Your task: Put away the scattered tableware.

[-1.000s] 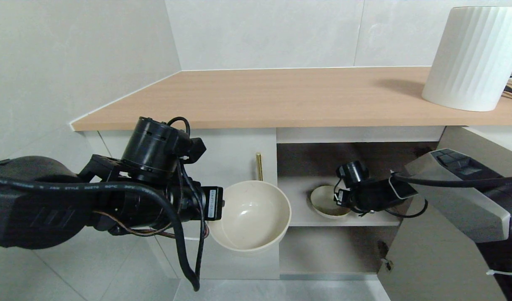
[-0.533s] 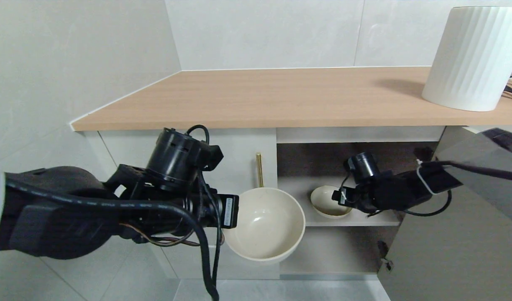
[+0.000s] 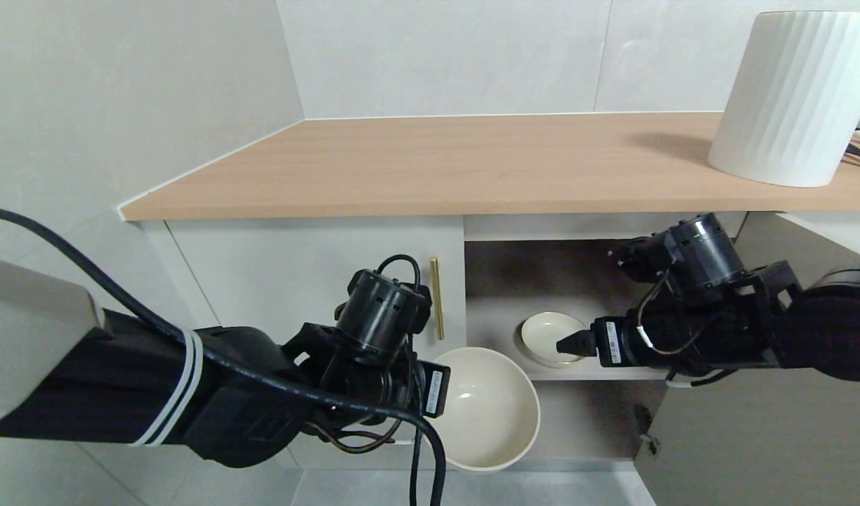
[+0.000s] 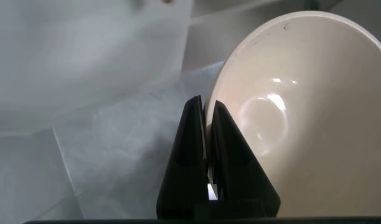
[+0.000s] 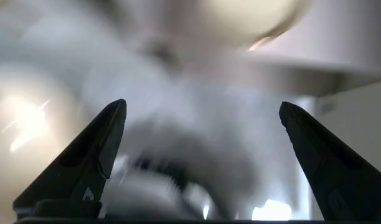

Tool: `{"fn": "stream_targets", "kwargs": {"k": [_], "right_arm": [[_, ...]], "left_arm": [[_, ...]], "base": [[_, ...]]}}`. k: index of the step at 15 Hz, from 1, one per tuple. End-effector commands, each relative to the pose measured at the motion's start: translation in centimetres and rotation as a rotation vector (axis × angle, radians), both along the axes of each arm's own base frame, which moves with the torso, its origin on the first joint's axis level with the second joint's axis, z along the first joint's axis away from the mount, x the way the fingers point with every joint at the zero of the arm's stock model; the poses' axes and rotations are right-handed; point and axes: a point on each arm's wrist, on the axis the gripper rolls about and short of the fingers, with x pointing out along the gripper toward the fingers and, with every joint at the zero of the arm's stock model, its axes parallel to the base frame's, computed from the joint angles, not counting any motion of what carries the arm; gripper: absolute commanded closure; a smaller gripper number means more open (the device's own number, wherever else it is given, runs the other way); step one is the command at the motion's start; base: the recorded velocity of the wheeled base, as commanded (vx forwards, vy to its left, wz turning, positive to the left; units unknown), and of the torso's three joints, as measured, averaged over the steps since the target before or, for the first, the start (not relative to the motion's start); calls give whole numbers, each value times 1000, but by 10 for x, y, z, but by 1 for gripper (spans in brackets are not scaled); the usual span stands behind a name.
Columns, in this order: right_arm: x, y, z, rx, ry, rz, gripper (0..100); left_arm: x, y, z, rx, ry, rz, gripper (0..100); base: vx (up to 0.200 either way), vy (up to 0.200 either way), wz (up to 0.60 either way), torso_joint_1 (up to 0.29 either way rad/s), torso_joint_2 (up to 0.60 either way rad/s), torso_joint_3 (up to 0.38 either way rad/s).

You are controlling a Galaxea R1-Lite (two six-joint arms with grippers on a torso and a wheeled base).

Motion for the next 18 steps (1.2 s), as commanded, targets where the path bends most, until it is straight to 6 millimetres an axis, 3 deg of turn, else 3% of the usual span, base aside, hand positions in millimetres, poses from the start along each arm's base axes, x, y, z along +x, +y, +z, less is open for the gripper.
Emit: {"fn": "stream_targets", "kwargs": {"k": [1, 9, 16, 17, 18], "right_arm": [[-30, 4, 25, 43, -31, 89, 0], [-20, 36, -25, -56, 115, 150, 0], [-13, 42, -34, -56, 125, 144, 0], [-13, 42, -34, -53, 119, 144, 100], [-14, 44, -34, -53, 119, 152, 100]], "left_arm": [[2, -10, -6, 11, -9, -30, 100], [-5, -25, 3, -20, -45, -73, 100], [-8, -28, 2, -6, -52, -64, 100], [-7, -28, 1, -4, -51, -65, 100], [-7, -28, 1, -3, -50, -65, 100]], "base": [[0, 0, 0, 0, 0, 0], [0, 0, 0, 0, 0, 0], [0, 0, 0, 0, 0, 0], [0, 0, 0, 0, 0, 0], [0, 0, 0, 0, 0, 0]]}}
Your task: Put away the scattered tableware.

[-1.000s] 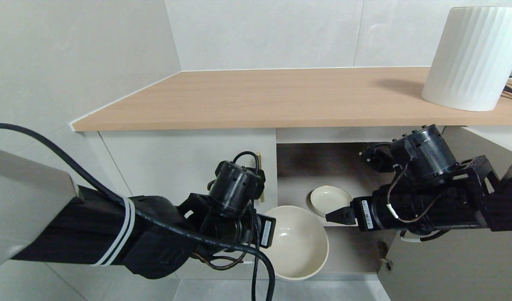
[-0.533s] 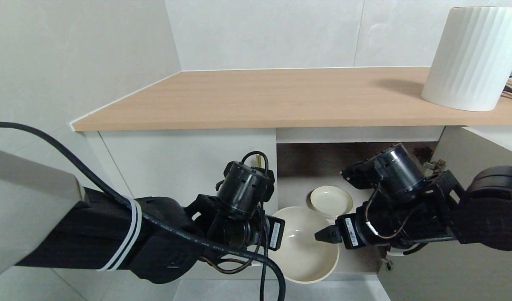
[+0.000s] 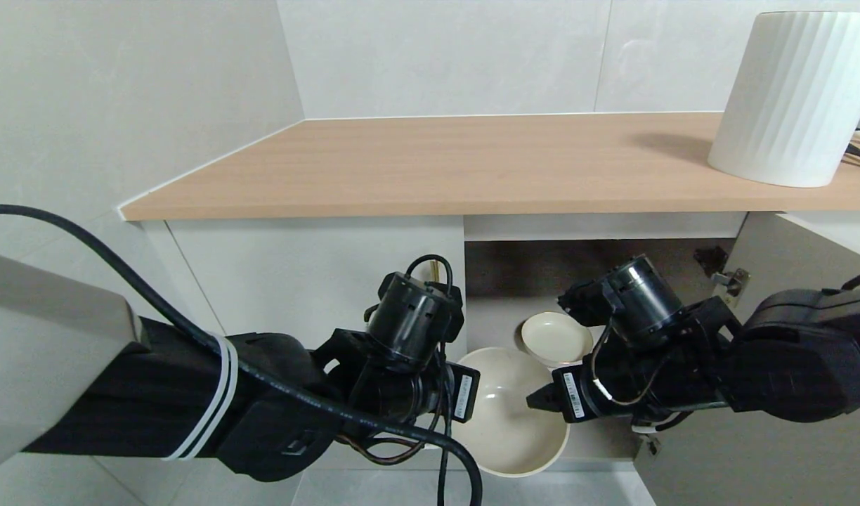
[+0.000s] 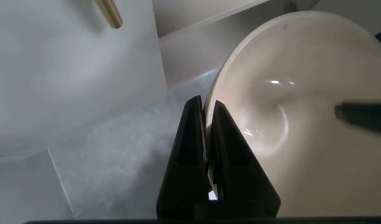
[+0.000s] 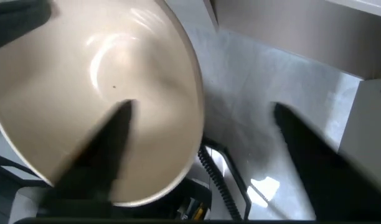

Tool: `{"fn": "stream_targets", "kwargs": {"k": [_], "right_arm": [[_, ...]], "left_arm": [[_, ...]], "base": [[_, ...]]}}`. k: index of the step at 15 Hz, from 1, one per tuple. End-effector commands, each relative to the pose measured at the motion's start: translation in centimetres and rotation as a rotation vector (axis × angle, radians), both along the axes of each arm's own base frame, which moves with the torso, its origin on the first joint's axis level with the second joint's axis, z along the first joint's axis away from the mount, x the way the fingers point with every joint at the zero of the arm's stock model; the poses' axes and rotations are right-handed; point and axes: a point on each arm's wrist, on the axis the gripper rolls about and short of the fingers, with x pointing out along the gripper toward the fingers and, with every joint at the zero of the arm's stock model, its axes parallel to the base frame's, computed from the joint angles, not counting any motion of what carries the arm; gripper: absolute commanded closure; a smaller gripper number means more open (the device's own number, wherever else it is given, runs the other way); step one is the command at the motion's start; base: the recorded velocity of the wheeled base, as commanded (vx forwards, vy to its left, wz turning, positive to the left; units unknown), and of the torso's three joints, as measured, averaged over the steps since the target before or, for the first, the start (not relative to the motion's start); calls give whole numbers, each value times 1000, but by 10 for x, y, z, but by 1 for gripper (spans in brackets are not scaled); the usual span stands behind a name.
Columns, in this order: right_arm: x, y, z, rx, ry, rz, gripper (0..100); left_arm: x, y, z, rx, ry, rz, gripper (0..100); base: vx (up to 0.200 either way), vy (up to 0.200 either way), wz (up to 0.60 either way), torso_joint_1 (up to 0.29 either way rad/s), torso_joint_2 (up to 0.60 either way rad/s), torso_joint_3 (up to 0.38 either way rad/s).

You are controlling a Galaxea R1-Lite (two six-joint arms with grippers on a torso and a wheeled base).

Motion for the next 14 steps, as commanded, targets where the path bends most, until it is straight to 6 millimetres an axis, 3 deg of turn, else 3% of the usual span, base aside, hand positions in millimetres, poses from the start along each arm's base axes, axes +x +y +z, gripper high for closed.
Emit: {"fn": "stream_targets", "kwargs": {"k": [1, 10, 11, 14], "right_arm": [[-1, 2, -3, -8, 6, 7, 100], [-5, 7, -5, -31, -3, 11, 100], [-5, 8, -6, -37, -3, 8, 100], [-6, 8, -10, -54, 2, 4, 100]], "left_arm": [[0, 0, -1, 2, 2, 0, 100], [2, -2, -8, 14, 12, 1, 100], [2, -2, -8, 16, 12, 2, 0], [1, -1, -5, 5, 7, 5, 0]], "base": [[0, 0, 0, 0, 0, 0], [0, 0, 0, 0, 0, 0], [0, 0, 0, 0, 0, 0], [0, 0, 0, 0, 0, 0]]}}
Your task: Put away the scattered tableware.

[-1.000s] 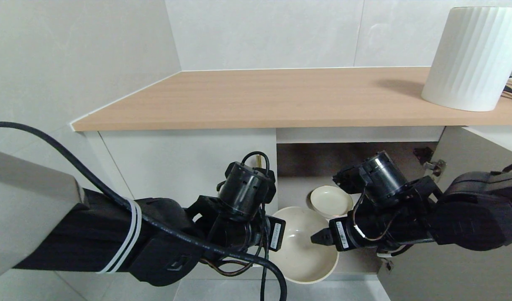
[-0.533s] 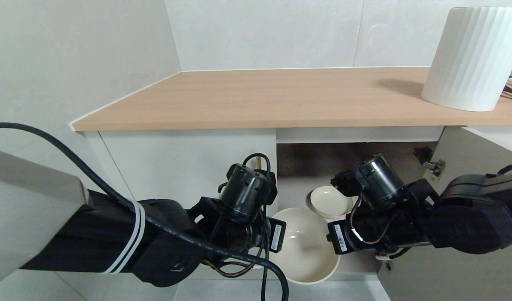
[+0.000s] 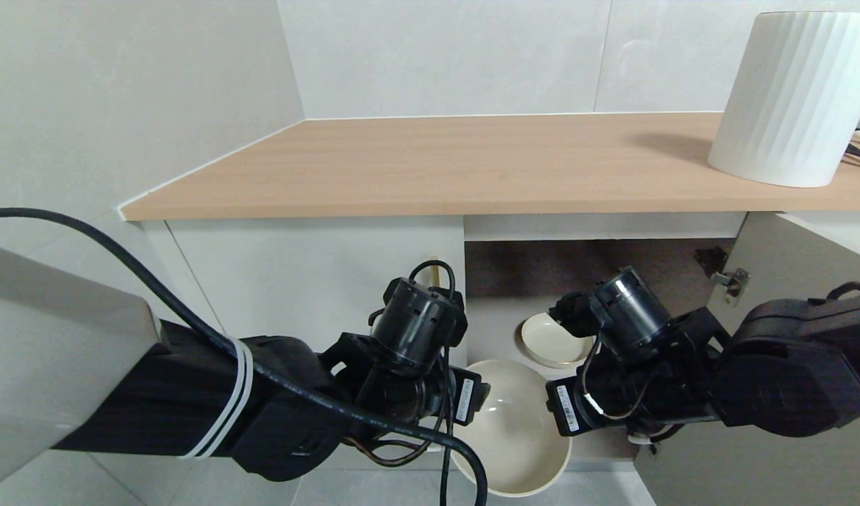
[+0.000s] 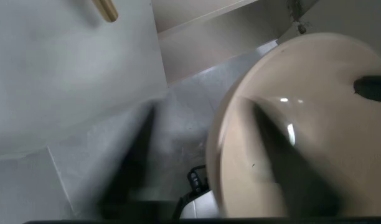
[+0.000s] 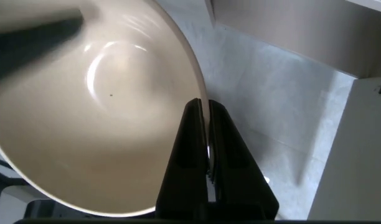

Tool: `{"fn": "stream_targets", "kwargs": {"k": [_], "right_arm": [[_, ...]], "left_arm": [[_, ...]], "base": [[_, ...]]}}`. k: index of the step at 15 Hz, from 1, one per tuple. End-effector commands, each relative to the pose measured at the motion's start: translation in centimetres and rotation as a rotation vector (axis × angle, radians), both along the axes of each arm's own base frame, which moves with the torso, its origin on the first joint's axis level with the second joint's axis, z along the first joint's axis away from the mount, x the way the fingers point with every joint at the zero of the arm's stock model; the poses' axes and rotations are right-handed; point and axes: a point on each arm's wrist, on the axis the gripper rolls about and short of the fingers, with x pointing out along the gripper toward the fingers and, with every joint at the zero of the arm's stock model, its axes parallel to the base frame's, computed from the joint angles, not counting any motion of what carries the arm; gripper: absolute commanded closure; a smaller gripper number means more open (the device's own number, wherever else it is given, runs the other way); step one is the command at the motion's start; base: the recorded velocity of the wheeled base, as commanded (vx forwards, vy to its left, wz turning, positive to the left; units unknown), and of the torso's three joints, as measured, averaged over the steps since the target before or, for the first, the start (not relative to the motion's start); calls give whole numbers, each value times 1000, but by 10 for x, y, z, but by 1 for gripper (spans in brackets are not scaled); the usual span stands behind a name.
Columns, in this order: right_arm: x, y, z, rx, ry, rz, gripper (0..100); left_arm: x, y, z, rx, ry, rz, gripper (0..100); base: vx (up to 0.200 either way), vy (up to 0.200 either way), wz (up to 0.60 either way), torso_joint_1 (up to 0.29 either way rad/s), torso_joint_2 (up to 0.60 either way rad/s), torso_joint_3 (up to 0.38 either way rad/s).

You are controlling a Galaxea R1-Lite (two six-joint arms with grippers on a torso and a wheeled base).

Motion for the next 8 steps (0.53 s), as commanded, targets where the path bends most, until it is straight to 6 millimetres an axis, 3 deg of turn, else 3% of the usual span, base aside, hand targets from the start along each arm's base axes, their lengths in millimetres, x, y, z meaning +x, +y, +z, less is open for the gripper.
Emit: {"fn": "stream_targets", "kwargs": {"k": [1, 3, 8], "right_arm": [[-1, 0, -5, -15, 12, 0, 100], [2, -1, -17, -48, 40, -17, 100], [53, -19, -43, -17, 104, -293, 100]], "left_arm": [[-1, 1, 4, -7, -7, 1, 0], [-2, 3, 7, -7, -19, 12, 0], [-3, 5, 13, -13, -38, 24, 0]], "base": [[0, 0, 0, 0, 0, 0], [0, 0, 0, 0, 0, 0], [0, 0, 0, 0, 0, 0]]}}
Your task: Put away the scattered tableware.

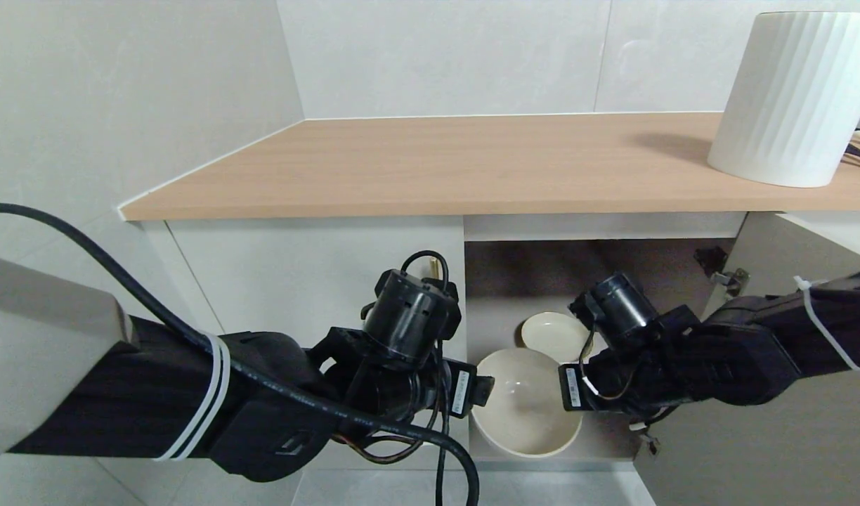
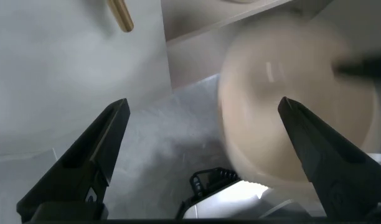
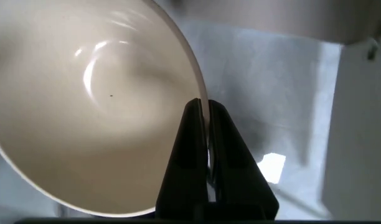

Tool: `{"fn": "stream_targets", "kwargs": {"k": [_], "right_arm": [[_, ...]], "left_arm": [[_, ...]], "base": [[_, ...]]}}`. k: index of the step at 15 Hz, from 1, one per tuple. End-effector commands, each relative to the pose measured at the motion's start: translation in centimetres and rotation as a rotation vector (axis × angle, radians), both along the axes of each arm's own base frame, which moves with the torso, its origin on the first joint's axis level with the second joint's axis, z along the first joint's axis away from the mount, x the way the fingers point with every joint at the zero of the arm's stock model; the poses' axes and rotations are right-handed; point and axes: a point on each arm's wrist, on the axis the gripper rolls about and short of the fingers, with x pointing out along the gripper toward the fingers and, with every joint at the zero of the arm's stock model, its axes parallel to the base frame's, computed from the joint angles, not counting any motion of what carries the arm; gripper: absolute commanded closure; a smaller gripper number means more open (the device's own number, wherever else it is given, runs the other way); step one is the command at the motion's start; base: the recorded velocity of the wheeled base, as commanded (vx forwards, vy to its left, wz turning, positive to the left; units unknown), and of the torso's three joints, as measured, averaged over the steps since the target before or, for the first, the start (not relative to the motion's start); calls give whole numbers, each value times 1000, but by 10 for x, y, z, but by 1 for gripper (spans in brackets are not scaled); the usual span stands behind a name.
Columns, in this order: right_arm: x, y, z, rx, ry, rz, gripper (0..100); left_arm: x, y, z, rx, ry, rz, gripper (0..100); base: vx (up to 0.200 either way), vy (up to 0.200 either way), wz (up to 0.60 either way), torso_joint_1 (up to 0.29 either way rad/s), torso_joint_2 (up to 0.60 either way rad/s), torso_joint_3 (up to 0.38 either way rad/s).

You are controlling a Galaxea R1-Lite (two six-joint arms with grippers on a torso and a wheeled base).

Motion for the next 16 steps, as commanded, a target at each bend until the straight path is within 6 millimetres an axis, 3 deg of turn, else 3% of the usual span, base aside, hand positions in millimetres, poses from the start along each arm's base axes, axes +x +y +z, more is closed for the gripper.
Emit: {"fn": "stream_targets", "kwargs": {"k": [1, 6, 16], "right_arm": [[28, -5, -21, -25, 25, -101, 100], [67, -17, -22, 0, -46, -339, 100], [101, -38, -29, 67, -191, -498, 100]], "left_arm": [[0, 1, 3, -6, -6, 2, 0], [0, 1, 3, -6, -6, 2, 0], [0, 1, 3, -5, -7, 3, 0]], "base": [[0, 0, 0, 0, 0, 0], [0, 0, 0, 0, 0, 0], [0, 0, 0, 0, 0, 0]]}}
